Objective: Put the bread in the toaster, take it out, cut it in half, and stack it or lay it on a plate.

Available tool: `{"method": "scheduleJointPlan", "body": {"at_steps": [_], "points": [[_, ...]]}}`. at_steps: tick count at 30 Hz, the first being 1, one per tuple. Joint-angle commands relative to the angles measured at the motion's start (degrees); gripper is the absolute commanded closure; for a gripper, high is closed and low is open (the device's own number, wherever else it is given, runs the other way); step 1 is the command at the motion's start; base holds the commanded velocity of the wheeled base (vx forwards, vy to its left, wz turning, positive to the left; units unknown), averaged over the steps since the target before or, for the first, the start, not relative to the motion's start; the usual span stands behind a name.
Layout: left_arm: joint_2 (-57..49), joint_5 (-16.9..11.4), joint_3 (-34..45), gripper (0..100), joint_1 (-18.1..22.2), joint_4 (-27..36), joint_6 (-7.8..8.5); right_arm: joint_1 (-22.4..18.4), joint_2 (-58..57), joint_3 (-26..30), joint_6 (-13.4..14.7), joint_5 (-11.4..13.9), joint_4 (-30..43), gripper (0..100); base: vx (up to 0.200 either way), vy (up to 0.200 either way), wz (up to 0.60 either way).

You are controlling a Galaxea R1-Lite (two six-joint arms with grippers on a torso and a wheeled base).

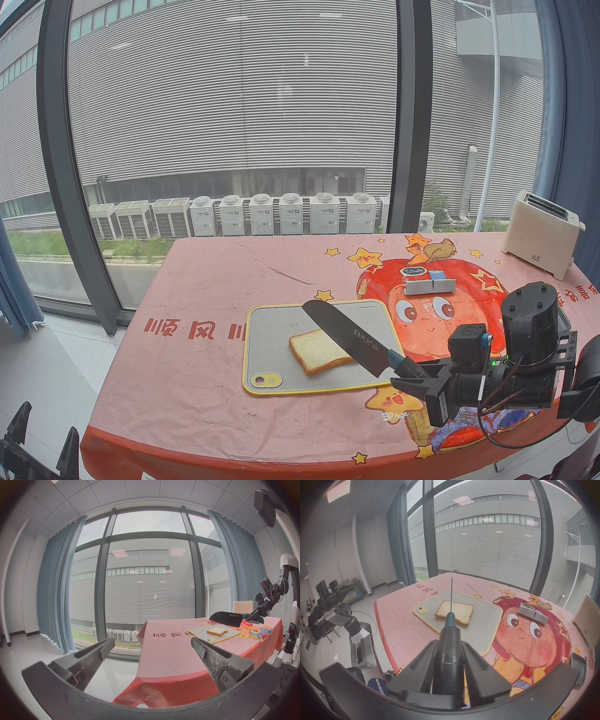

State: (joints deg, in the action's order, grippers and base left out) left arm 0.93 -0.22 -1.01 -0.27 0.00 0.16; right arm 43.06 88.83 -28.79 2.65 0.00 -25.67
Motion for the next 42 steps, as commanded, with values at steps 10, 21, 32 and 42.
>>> {"method": "scheduleJointPlan", "body": {"at_steps": [10, 21, 32, 42], "points": [[-0.75, 0.48, 1.01, 0, 0.09, -0.18, 0.02, 4.67, -0.68, -5.22, 0.43, -7.03, 1.15, 100, 0.000, 0.000, 0.00], [-0.75, 0.66, 1.01, 0, 0.00, -0.18, 0.37, 6.51, -0.77, -9.88, 2.36, -7.73, 10.56, 100, 0.000, 0.000, 0.00], [-0.75, 0.57, 1.01, 0, -0.17, -0.97, 0.63, 8.80, 2.05, -7.42, 3.68, -11.34, 9.50, 100, 0.000, 0.000, 0.00], [-0.75, 0.66, 1.01, 0, -0.17, -7.03, 0.72, 8.97, 1.61, -7.07, 3.59, -11.34, 9.68, 100, 0.000, 0.000, 0.00]]}}
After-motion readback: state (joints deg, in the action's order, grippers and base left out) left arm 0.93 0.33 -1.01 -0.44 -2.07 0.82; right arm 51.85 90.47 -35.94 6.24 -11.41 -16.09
